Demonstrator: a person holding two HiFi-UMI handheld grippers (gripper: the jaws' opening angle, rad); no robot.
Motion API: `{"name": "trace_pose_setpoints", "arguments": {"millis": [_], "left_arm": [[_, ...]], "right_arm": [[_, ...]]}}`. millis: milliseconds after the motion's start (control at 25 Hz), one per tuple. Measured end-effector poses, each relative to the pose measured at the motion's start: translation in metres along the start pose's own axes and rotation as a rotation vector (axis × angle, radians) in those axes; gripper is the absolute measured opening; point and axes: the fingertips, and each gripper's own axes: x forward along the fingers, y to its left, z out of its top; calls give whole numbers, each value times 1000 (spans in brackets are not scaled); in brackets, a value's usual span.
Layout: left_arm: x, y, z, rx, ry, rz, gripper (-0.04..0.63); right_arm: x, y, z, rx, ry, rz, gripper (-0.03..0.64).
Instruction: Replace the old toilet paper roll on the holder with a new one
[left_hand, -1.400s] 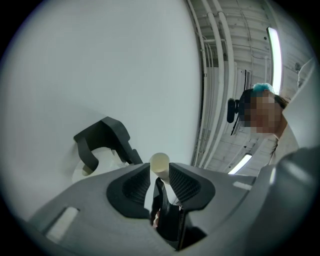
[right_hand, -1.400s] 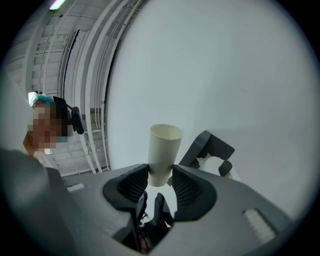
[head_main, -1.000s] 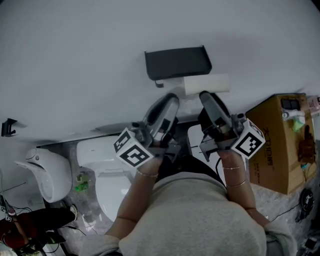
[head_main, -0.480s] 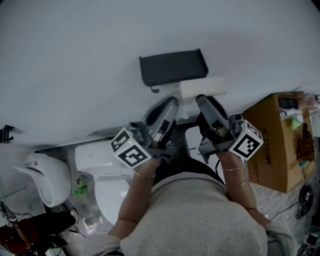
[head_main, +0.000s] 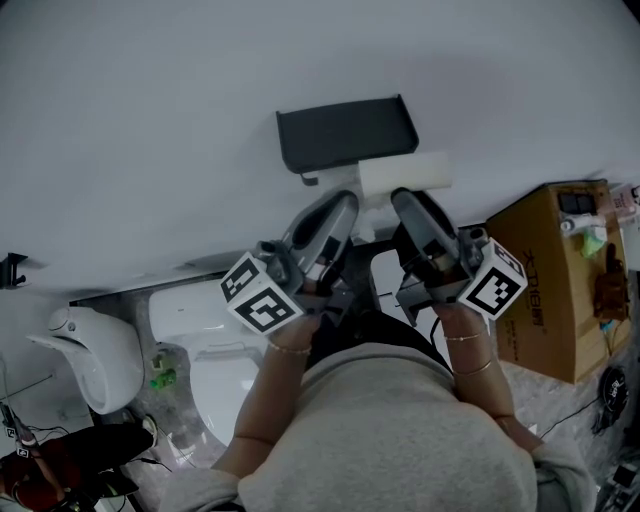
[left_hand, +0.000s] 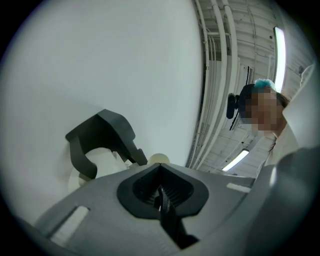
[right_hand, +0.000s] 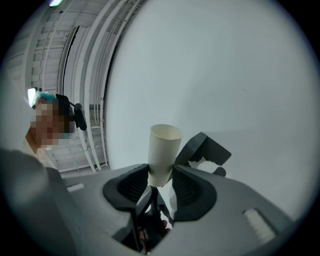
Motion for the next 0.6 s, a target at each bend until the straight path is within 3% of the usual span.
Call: {"name": "trace_pose_setpoints", "arguments": {"millis": [600], "left_arm": [[1,1,-2,6,-3,11,8]], "right_arm": [[0,4,-4,-18,20,6,155]]}}
